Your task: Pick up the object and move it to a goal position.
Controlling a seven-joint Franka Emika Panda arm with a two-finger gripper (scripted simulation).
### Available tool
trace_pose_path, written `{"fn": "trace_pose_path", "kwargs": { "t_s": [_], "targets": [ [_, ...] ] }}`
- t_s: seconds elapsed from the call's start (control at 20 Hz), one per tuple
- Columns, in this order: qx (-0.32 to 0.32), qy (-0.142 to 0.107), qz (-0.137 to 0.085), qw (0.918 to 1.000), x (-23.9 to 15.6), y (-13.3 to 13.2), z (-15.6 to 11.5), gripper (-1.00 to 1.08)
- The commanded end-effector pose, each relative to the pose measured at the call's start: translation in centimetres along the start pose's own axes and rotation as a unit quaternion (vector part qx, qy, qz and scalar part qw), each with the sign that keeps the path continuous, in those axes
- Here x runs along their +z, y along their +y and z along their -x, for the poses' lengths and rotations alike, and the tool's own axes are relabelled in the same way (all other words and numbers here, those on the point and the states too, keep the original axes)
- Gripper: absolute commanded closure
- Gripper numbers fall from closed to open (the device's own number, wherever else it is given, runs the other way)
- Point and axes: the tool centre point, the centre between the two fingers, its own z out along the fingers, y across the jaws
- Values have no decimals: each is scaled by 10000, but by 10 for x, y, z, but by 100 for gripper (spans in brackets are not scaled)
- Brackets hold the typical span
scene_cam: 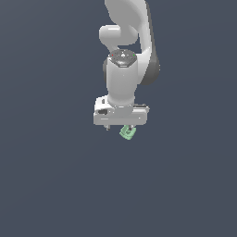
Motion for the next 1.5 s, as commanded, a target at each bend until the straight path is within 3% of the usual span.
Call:
{"fn": "trace_pose_path", "kwargs": {
  "t_s": [0.0, 0.8, 1.45],
  "targets": [
    [0, 0, 0, 10000, 0, 0, 0, -92],
    [112, -108, -115, 9998, 4, 2, 4, -92],
    [1026, -178, -117, 9945, 31, -16, 23, -92]
  ]
}}
